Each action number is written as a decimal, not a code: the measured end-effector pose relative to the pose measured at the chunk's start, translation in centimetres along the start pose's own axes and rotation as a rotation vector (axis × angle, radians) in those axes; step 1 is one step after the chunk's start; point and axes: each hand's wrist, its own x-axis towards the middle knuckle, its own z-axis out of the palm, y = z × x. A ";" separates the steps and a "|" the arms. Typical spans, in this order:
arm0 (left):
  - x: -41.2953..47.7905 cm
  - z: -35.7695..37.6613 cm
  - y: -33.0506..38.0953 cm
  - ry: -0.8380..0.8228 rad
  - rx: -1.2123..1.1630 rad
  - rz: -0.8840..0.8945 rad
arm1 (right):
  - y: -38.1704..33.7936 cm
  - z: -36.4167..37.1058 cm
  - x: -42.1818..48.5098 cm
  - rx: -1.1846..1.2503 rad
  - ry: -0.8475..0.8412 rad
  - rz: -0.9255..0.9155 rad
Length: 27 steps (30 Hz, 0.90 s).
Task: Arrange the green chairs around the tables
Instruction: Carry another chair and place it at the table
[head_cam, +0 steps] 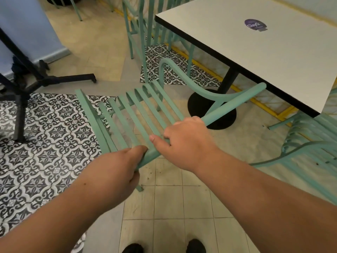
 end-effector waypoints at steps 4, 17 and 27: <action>0.0 -1.0 -3.0 0.009 0.029 -0.004 | -1.9 -0.1 0.8 0.042 0.024 -0.009; 1.5 -2.3 -1.8 -0.070 0.212 -0.159 | 1.2 -0.8 1.4 0.212 -0.106 0.008; 9.1 0.8 3.7 -0.068 0.099 -0.194 | 11.5 -4.0 3.4 -0.131 -0.143 0.134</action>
